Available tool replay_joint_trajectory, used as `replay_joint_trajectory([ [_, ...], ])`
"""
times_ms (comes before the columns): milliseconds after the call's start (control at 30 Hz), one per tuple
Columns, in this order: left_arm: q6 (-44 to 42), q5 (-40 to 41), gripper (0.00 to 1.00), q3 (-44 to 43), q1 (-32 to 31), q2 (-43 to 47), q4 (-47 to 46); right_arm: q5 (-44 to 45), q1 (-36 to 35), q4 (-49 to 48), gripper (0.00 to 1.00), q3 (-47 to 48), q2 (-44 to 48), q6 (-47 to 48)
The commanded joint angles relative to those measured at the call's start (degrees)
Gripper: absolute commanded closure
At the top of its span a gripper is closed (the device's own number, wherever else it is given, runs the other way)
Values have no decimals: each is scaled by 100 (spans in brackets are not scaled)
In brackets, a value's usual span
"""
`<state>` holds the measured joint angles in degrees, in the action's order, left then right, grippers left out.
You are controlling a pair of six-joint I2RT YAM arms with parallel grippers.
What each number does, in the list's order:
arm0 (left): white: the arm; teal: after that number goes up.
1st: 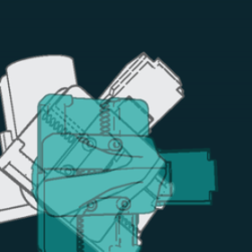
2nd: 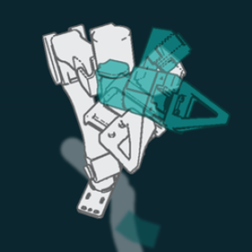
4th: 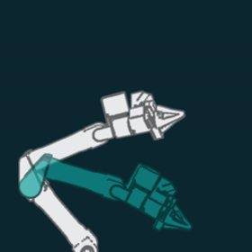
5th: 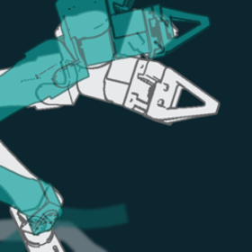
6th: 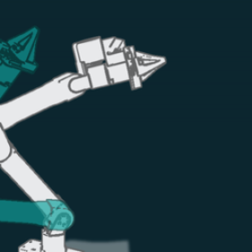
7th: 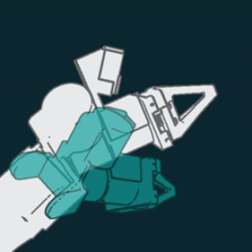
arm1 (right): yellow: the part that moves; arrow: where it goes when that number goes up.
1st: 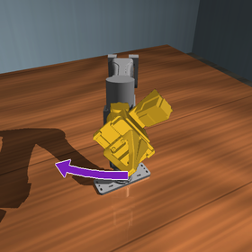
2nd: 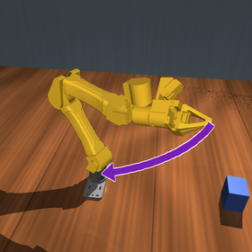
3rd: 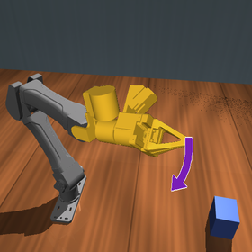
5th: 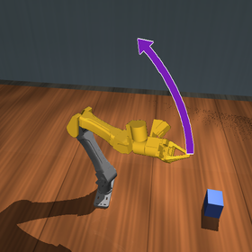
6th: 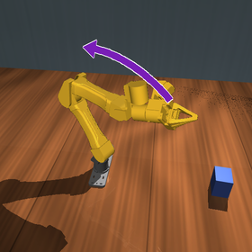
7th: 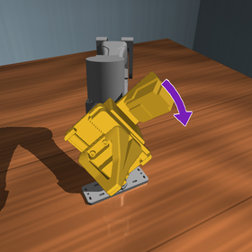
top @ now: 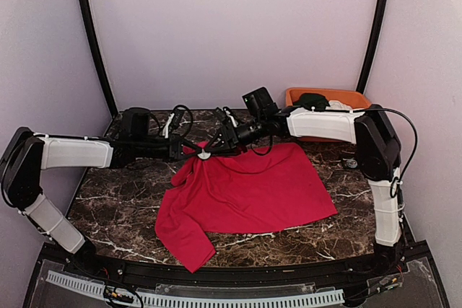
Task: Pin the brooch onto the clothing
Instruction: Pin the brooch onto the flattened clothing.
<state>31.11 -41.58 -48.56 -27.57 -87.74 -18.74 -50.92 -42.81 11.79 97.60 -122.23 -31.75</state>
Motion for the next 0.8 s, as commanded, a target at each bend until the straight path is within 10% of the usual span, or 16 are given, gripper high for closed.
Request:
replay_joint_trajectory([
  [0, 25, -129, 99, -27, -29, -43, -217, 240, -56, 90, 60, 133, -31, 103],
  [767, 211, -117, 99, 82, -29, -38, -472, 624, -184, -103, 60, 268, -195, -196],
])
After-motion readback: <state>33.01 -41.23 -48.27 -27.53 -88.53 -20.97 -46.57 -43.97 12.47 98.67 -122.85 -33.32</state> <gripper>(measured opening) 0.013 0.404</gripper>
